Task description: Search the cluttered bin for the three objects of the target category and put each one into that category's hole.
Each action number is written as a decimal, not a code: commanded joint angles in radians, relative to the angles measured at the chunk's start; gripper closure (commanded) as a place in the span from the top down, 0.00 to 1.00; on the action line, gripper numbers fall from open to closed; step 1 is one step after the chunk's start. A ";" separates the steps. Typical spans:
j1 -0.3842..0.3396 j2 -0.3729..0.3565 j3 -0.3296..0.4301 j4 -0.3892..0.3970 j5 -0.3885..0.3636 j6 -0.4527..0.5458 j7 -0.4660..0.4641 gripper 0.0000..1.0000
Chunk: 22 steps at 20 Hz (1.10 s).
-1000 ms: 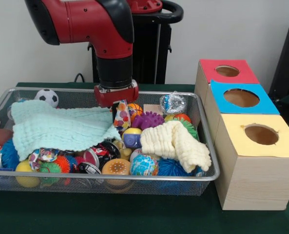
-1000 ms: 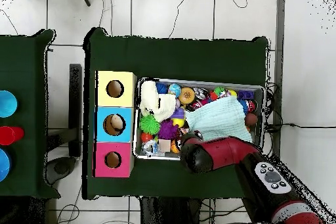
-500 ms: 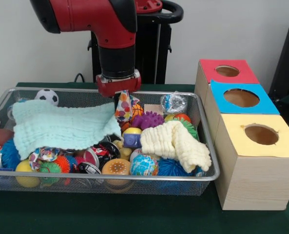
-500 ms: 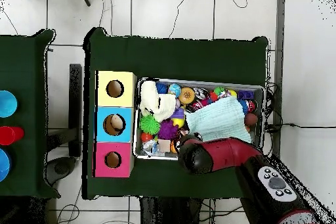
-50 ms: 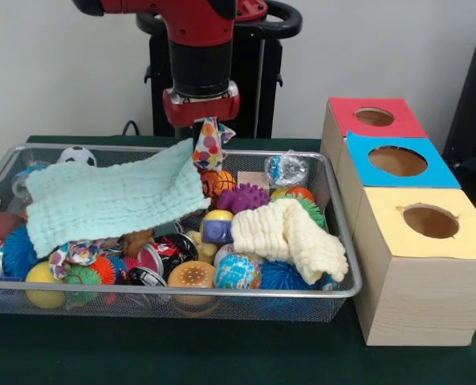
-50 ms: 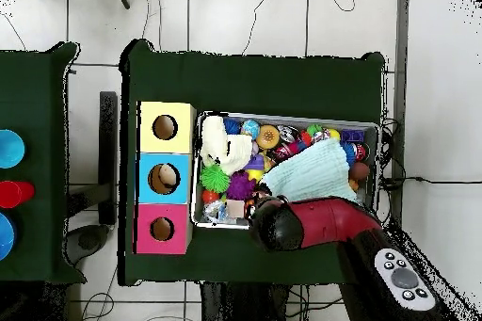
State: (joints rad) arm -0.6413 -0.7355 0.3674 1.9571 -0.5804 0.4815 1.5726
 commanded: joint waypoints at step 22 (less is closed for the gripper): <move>0.120 -0.135 0.105 -0.044 0.294 0.190 0.048 0.00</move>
State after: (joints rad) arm -0.5187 -0.8546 0.4385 1.9686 -0.3384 0.5727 1.5726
